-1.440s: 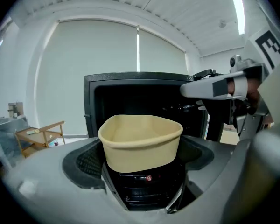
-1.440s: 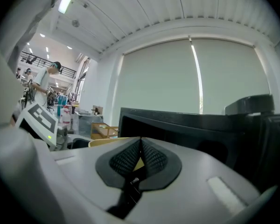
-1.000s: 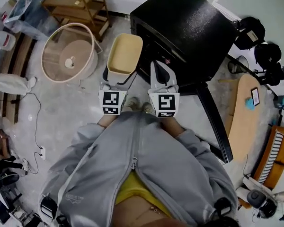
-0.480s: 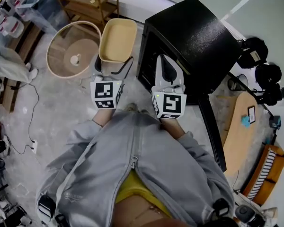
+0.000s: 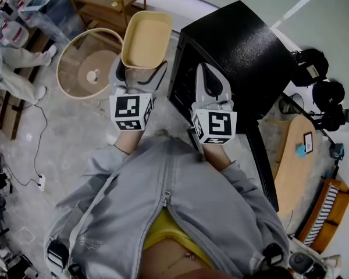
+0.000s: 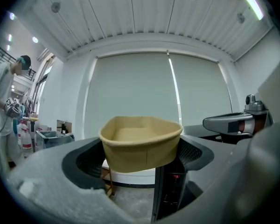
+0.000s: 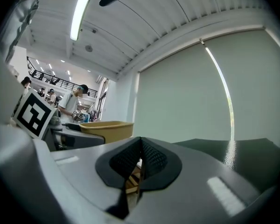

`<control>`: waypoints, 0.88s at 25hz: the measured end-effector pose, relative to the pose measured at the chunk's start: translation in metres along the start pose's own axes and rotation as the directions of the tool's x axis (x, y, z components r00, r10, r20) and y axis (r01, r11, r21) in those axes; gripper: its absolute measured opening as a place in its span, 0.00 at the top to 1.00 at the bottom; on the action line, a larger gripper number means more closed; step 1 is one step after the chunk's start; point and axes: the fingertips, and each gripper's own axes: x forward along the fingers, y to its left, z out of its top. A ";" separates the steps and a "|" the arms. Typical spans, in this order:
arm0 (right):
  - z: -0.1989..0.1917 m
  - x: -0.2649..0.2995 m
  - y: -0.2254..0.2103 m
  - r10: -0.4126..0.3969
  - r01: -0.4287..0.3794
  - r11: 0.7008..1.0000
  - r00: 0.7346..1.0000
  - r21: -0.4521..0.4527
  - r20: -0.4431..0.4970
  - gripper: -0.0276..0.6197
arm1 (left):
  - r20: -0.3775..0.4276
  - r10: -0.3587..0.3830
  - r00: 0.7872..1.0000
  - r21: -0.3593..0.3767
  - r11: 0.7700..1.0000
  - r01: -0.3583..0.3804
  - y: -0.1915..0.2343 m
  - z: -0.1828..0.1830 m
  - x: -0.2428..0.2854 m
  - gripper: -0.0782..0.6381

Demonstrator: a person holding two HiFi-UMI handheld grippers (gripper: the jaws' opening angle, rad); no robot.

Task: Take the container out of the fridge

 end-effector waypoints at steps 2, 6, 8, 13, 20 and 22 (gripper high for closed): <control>0.000 0.000 0.000 -0.006 0.006 1.000 1.000 -0.010 -0.002 0.96 | -0.002 -0.005 1.000 -0.004 1.000 0.005 0.000 -0.002 0.000 0.21; -0.004 -0.001 -0.004 -0.014 0.014 1.000 1.000 -0.005 -0.016 0.96 | -0.011 -0.016 1.000 -0.022 1.000 0.016 -0.001 -0.008 0.002 0.21; -0.007 -0.003 -0.006 -0.020 0.020 1.000 1.000 -0.004 -0.021 0.96 | -0.013 -0.025 1.000 -0.026 0.999 0.024 -0.002 -0.009 0.002 0.21; -0.014 -0.005 -0.004 -0.026 0.026 1.000 0.999 -0.001 -0.033 0.96 | -0.012 -0.052 0.999 -0.030 0.998 0.051 -0.007 -0.013 0.002 0.21; -0.018 -0.001 -0.002 -0.053 0.053 0.999 0.998 0.001 -0.039 0.96 | -0.017 -0.092 0.996 -0.034 0.995 0.091 -0.006 -0.018 0.004 0.21; -0.019 0.000 -0.003 -0.068 0.068 0.998 0.997 0.006 -0.040 0.96 | -0.018 -0.107 0.994 -0.032 0.994 0.106 -0.006 -0.018 0.005 0.21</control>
